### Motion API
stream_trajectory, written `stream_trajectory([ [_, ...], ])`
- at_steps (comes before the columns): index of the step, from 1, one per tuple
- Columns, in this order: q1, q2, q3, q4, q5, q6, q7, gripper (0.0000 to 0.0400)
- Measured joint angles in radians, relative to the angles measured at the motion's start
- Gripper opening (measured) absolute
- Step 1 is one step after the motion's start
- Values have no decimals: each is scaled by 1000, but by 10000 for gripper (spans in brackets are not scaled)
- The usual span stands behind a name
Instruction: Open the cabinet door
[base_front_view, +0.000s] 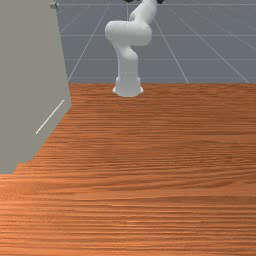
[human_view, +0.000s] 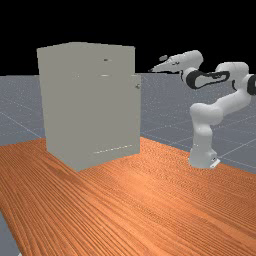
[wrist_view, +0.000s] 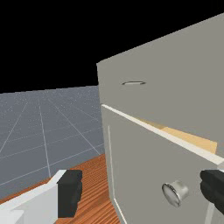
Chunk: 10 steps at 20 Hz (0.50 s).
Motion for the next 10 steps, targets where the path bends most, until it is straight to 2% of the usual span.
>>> stream_trajectory([
  [5, -51, 10, -54, 14, -18, 2, -34, 400],
  [10, -51, 113, -117, 25, -22, 34, -64, 400],
])
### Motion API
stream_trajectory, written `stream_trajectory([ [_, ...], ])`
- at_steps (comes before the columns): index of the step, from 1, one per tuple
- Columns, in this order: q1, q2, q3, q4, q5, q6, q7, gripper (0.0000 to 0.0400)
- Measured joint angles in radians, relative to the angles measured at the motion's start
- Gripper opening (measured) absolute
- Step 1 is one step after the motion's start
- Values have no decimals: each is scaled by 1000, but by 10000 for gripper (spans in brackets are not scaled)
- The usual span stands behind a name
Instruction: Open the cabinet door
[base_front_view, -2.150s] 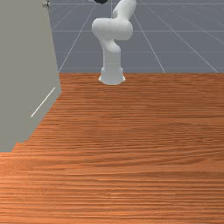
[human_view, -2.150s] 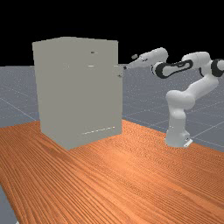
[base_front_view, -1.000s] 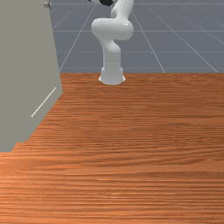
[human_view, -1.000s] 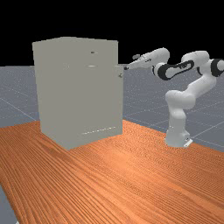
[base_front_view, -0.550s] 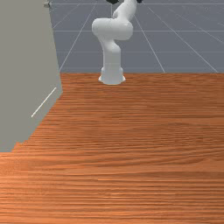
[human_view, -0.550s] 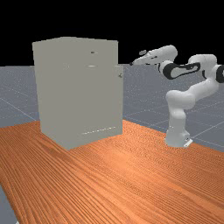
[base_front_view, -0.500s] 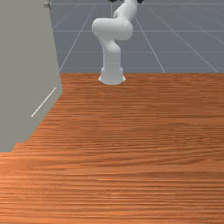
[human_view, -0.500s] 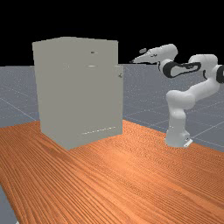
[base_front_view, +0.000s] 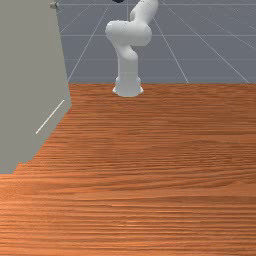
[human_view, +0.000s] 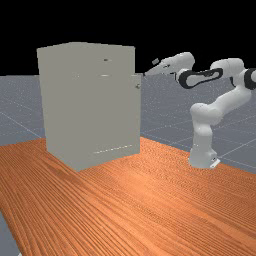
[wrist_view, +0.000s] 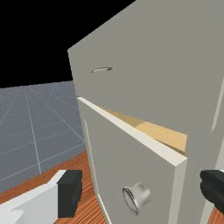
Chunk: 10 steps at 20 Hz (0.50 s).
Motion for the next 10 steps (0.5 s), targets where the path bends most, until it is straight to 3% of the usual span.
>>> stream_trajectory([
  [6, 8, 57, -24, 28, -7, 43, -20, 400],
  [10, 39, 132, -72, 15, -16, 106, -51, 399],
])
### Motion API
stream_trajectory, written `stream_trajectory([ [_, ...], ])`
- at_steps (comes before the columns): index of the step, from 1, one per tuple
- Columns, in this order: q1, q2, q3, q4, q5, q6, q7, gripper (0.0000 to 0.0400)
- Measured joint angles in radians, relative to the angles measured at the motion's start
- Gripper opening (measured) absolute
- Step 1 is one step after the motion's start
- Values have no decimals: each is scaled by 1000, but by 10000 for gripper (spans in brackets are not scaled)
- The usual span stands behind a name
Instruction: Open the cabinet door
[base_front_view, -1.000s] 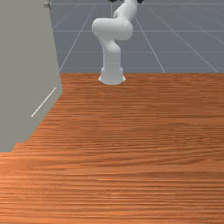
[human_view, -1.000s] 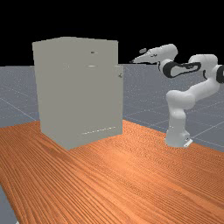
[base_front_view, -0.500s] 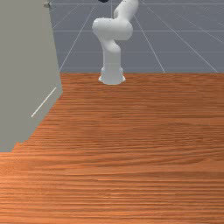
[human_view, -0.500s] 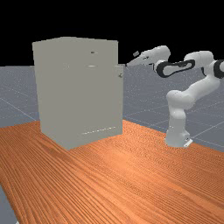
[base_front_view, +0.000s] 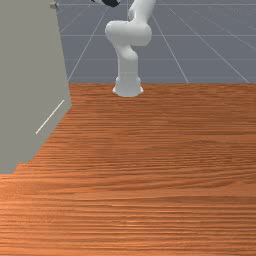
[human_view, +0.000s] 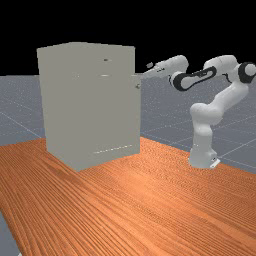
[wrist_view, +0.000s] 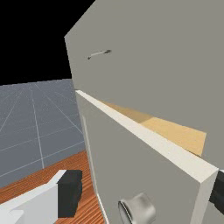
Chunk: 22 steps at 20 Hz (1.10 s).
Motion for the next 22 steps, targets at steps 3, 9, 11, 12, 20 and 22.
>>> stream_trajectory([
  [3, 4, 15, -3, -7, -2, 10, 1, 400],
  [9, 9, 3, -21, -8, -3, 13, -7, 400],
  [11, 7, 23, -42, 16, -4, 15, -20, 400],
  [12, 6, 28, -52, 23, -7, 16, -28, 400],
  [20, 29, 21, -30, -7, -13, 17, -28, 400],
  [22, 34, 11, -21, -13, -10, 13, -20, 400],
])
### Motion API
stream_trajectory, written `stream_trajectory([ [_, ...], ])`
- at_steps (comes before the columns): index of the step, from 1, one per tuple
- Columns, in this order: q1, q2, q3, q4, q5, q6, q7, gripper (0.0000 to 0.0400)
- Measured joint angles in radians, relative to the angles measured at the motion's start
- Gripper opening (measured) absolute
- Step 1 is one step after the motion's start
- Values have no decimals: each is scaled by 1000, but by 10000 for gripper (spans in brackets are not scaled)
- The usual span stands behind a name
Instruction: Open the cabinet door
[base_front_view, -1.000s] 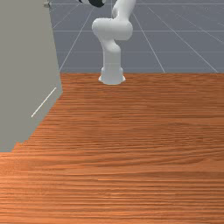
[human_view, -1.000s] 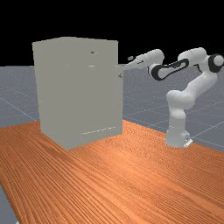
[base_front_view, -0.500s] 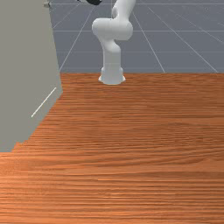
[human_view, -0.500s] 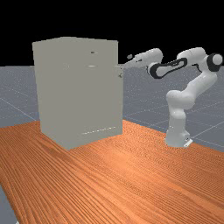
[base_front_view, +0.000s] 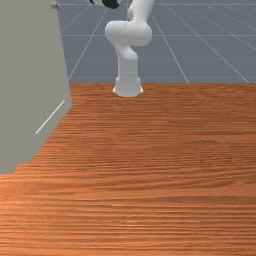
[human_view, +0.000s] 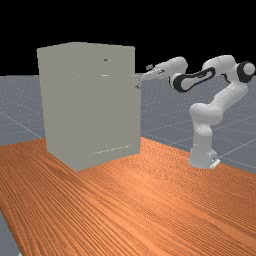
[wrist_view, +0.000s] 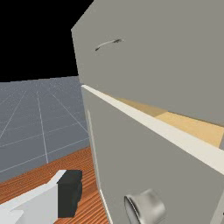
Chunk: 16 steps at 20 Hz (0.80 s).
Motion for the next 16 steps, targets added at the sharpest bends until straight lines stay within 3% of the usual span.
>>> stream_trajectory([
  [2, 8, -13, 13, -8, 7, -4, 12, 400],
  [5, 26, -40, 83, -31, 10, -10, 50, 400],
  [8, -46, -101, 105, -49, 1, -54, 64, 400],
  [9, -100, -121, 65, -34, -11, -69, 38, 400],
  [11, -126, -154, -75, -5, -32, -95, -56, 400],
  [12, -135, -169, -117, 1, -38, -98, -84, 400],
  [14, -119, -196, -142, -40, -44, -85, -104, 400],
  [16, -90, -211, -114, -99, -53, -69, -102, 400],
])
